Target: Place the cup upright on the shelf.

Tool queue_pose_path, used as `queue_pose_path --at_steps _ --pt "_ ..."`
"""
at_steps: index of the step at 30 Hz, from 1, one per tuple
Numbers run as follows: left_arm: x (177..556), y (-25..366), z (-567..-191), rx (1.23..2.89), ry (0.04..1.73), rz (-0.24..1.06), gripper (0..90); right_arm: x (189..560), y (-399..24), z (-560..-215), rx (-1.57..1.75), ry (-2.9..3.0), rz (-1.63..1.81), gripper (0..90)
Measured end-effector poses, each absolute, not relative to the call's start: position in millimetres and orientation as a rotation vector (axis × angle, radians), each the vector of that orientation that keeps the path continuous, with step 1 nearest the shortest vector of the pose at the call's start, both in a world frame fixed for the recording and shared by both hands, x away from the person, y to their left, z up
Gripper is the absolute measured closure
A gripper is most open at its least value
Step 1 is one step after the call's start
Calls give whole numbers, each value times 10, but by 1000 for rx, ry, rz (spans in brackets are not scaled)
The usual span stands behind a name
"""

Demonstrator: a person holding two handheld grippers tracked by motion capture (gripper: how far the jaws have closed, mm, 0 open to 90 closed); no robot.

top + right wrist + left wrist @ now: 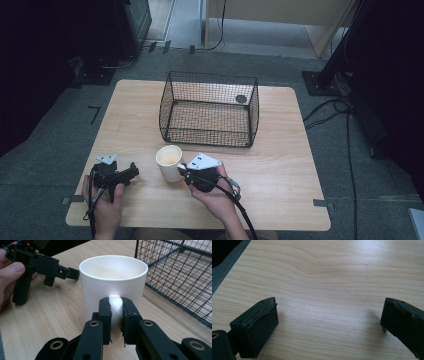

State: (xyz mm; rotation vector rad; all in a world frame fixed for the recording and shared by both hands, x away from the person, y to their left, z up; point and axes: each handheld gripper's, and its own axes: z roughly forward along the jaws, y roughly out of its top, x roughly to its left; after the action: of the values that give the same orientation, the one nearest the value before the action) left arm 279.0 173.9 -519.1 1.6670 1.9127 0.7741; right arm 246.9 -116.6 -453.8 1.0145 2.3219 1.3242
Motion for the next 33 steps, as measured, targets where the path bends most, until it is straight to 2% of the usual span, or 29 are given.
queue_pose_path --at_steps 13,33 --pt "2790 1738 -5191 1666 1913 773 12 2452 -1269 -4282 968 2303 1341 808" --pt "2790 1738 -5191 1664 1914 774 12 2626 -1505 -3814 970 2208 1347 808"
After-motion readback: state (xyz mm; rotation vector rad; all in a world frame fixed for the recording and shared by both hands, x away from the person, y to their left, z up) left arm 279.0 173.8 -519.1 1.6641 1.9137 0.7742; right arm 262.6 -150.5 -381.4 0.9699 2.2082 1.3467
